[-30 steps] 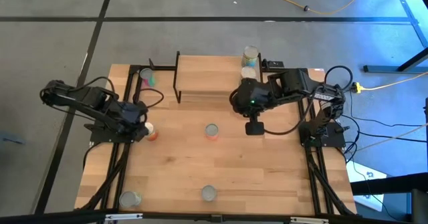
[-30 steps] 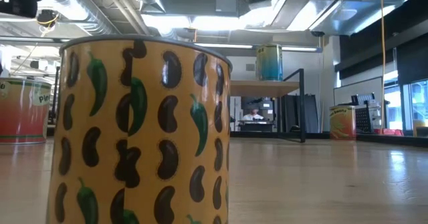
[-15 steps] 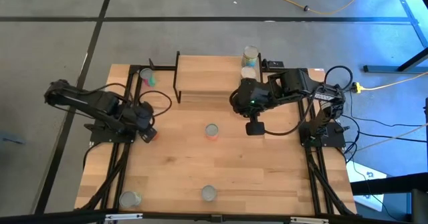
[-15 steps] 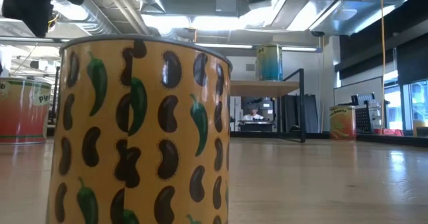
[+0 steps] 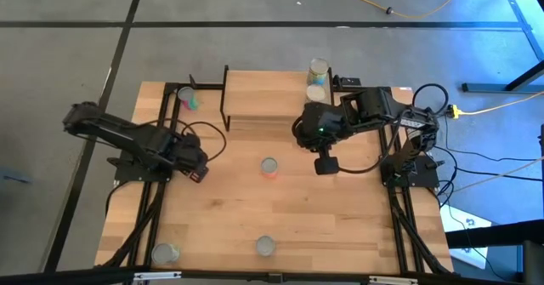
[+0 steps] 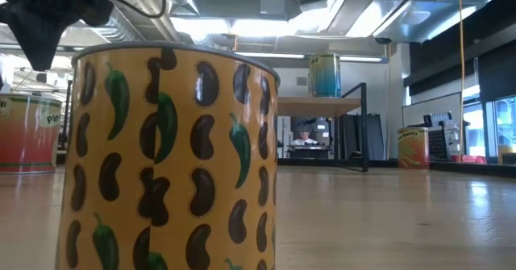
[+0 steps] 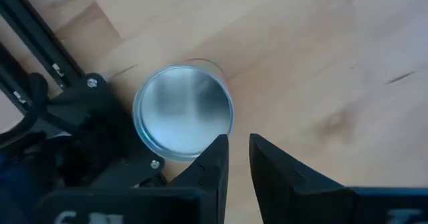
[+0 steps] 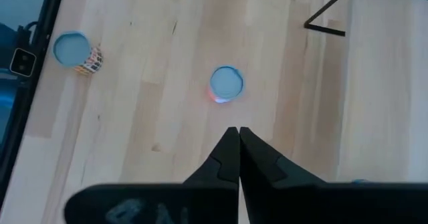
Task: Pick and place cans onto a shelf
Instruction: Put the canned pineapple on the shelf
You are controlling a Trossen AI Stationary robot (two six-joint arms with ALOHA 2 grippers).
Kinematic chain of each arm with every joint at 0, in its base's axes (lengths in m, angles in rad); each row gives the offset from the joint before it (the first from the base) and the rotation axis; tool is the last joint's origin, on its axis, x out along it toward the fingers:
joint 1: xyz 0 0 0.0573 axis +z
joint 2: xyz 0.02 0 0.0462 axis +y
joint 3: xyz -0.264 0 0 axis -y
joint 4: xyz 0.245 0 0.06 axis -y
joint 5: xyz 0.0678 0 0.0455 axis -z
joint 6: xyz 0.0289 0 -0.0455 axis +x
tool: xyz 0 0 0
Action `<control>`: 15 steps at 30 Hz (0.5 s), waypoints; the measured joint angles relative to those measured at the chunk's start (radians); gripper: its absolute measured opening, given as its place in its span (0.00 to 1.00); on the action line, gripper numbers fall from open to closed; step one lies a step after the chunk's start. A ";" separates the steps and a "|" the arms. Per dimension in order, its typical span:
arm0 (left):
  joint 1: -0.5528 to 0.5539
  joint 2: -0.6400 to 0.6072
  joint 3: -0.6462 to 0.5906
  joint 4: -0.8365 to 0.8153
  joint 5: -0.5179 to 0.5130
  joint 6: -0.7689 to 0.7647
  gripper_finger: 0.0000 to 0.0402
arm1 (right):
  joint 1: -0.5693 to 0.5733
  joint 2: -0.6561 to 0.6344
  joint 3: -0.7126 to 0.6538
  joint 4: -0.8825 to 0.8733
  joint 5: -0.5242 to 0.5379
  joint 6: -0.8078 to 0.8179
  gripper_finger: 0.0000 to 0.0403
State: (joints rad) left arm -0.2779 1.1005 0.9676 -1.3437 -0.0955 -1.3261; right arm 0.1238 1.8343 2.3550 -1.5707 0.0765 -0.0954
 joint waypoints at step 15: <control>0.000 0.133 0.000 0.005 0.000 0.076 0.13 | 0.000 0.000 0.000 0.000 0.000 -0.017 0.01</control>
State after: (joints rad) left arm -0.2783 1.2337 0.9676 -1.3391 -0.0956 -1.2502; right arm 0.1236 1.8343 2.3550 -1.5707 0.0761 -0.1121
